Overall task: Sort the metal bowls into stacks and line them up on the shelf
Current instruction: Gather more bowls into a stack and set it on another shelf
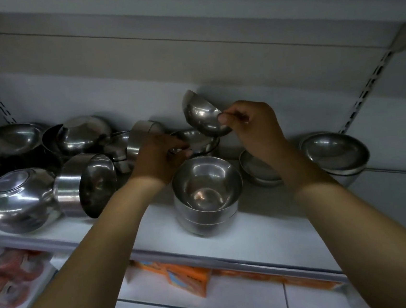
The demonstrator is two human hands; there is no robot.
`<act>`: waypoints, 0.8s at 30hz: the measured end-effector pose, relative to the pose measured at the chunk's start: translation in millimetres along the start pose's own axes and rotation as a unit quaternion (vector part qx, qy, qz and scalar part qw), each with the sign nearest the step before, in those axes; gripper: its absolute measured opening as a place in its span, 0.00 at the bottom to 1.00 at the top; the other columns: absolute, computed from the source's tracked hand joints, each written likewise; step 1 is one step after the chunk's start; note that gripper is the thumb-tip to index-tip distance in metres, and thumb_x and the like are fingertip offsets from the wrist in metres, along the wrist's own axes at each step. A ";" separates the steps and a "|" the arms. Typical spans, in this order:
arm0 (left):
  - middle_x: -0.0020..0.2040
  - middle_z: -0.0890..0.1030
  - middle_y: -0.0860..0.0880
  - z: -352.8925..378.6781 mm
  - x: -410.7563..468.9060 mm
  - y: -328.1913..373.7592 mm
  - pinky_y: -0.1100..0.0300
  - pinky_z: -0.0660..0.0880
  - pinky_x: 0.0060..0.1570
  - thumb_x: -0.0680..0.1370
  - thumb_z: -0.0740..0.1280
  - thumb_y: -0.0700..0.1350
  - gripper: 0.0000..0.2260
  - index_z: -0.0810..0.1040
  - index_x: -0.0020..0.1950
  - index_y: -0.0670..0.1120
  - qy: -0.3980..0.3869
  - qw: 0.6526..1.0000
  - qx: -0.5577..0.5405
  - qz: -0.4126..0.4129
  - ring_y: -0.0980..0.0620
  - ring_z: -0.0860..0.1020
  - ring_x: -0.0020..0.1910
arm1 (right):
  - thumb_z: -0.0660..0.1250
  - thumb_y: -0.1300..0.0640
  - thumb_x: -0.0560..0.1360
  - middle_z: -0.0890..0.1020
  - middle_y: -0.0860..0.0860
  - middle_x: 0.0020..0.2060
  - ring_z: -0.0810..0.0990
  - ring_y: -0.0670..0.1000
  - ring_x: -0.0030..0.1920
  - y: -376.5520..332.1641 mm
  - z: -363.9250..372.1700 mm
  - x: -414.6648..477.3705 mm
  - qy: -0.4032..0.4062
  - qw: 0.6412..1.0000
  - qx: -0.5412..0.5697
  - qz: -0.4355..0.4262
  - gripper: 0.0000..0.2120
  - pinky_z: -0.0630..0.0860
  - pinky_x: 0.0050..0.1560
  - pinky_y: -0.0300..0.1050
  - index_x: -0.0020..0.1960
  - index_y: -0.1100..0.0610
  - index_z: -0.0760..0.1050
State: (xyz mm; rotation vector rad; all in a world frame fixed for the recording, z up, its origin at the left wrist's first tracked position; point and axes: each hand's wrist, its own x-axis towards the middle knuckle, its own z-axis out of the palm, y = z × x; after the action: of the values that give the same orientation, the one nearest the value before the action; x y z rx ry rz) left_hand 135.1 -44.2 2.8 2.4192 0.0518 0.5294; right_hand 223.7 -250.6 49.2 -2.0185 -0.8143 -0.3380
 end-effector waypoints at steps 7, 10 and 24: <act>0.38 0.79 0.54 -3.8 6.8 -2.8 0.81 0.65 0.41 0.78 0.72 0.38 0.04 0.87 0.48 0.44 -0.015 0.999 -0.016 0.046 0.71 0.74 0.36 | 0.72 0.61 0.76 0.82 0.46 0.37 0.78 0.35 0.39 5.7 -8.0 -9.5 0.037 0.999 0.005 -0.003 0.02 0.72 0.44 0.29 0.47 0.60 0.84; 0.39 0.81 0.50 -0.6 7.8 -5.5 0.80 0.67 0.44 0.78 0.72 0.37 0.04 0.87 0.48 0.41 0.007 0.997 -0.027 0.075 0.66 0.75 0.37 | 0.72 0.62 0.76 0.83 0.49 0.39 0.79 0.42 0.41 5.6 -7.1 -12.4 0.050 0.999 0.008 -0.006 0.03 0.73 0.45 0.32 0.47 0.60 0.84; 0.48 0.83 0.41 -19.8 7.8 10.0 0.59 0.70 0.55 0.75 0.69 0.45 0.10 0.88 0.52 0.44 0.072 0.989 -0.028 0.128 0.41 0.80 0.50 | 0.72 0.59 0.77 0.83 0.44 0.41 0.81 0.40 0.45 -14.4 -18.2 -12.5 0.131 0.991 0.024 -0.014 0.03 0.74 0.50 0.33 0.47 0.53 0.82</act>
State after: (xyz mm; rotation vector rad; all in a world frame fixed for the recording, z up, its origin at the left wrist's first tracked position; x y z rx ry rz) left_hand 133.7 -39.1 25.7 2.3422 -0.2134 0.8102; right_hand 206.2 -265.5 62.1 -1.8700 -0.6803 -0.5817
